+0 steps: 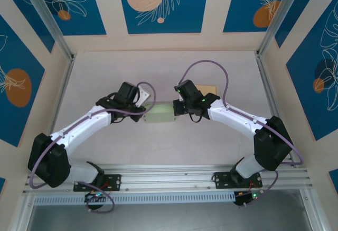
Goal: Fold the paper box
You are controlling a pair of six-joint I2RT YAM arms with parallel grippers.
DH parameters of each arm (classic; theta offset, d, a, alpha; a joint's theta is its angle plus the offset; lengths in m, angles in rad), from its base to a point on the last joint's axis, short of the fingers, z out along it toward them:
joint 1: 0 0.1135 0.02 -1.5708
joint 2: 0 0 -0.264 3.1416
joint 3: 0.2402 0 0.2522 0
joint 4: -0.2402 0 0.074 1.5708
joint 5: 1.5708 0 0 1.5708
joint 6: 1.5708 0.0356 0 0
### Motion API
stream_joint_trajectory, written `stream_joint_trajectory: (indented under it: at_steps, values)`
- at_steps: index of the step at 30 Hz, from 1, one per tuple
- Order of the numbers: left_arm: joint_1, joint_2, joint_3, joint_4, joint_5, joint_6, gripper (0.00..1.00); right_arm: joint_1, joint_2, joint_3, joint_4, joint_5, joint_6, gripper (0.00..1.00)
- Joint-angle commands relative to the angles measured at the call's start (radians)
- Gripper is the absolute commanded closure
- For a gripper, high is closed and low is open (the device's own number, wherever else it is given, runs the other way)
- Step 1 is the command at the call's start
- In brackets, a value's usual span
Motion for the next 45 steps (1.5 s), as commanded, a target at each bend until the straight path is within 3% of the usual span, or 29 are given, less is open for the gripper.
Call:
stream_joint_trajectory:
  at_steps: [1, 15, 19, 22, 26, 29, 41, 45]
  values:
    - [0.014, 0.010, 0.017, 0.017, 0.015, -0.013, 0.97, 0.011, -0.012, -0.017, -0.048, -0.016, 0.006, 1.00]
    - [0.036, 0.004, 0.029, 0.036, 0.087, -0.069, 1.00, 0.011, -0.018, -0.025, -0.046, -0.013, 0.008, 1.00]
    - [0.036, -0.010, 0.031, 0.011, 0.029, -0.063, 1.00, 0.011, -0.022, -0.029, -0.047, -0.014, 0.009, 1.00]
    - [0.036, -0.039, 0.017, 0.010, -0.006, -0.036, 0.74, 0.011, -0.022, -0.029, -0.047, -0.014, 0.008, 1.00]
    - [0.036, -0.067, 0.001, 0.030, -0.034, -0.012, 0.71, 0.011, -0.025, -0.029, -0.044, -0.016, 0.008, 1.00]
    - [0.036, -0.067, -0.003, 0.049, -0.043, 0.002, 0.60, 0.011, -0.025, -0.029, -0.044, -0.014, 0.008, 1.00]
    - [0.035, 0.051, 0.022, 0.058, -0.036, 0.038, 0.64, 0.011, -0.033, -0.031, -0.043, -0.020, 0.011, 1.00]
    - [0.035, 0.041, 0.022, 0.069, 0.003, 0.035, 0.61, 0.010, -0.035, -0.031, -0.043, -0.017, 0.011, 1.00]
